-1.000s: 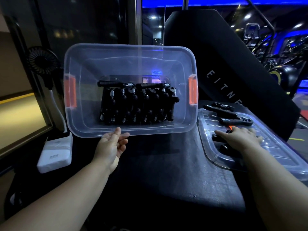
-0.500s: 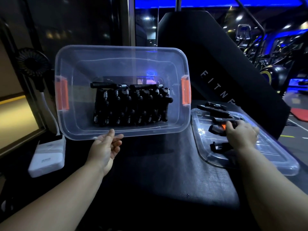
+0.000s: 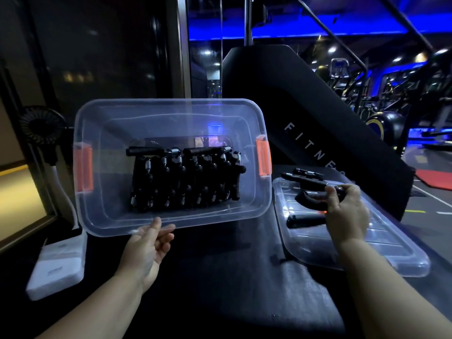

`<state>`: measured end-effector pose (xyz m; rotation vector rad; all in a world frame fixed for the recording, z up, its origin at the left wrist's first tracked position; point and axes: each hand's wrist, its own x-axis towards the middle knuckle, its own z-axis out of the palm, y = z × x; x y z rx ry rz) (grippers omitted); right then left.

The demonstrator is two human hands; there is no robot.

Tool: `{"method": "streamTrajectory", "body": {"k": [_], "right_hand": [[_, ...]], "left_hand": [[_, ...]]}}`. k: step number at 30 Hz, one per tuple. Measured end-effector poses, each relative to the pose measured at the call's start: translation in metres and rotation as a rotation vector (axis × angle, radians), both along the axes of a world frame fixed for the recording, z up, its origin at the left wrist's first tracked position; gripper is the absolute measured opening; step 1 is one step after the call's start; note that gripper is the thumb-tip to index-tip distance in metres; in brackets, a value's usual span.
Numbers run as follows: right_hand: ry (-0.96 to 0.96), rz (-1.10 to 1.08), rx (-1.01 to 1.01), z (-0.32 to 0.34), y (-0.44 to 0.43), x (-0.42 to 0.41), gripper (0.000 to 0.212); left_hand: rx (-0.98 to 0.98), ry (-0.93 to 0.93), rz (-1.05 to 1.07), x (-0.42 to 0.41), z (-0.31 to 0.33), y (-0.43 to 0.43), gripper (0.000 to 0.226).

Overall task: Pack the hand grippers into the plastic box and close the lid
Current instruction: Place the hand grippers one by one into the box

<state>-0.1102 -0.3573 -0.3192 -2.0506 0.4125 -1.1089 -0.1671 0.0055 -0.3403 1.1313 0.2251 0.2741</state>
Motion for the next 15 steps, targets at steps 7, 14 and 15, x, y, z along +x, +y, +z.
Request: {"method": "streamTrajectory", "body": {"k": [7,14,15], "right_hand": [[0.068,0.364,-0.101,0.0,0.043,-0.008,0.025],[0.168,0.618,-0.142,0.005,0.042,-0.016,0.023],[0.188,0.654,-0.162,0.007,0.043,-0.018,0.023]], "left_hand": [[-0.016,-0.004,-0.008,-0.001,0.001,0.0,0.013],[-0.015,-0.007,-0.021,-0.002,0.001,-0.001,0.013],[-0.014,-0.009,-0.024,-0.003,0.001,-0.001,0.013]]}}
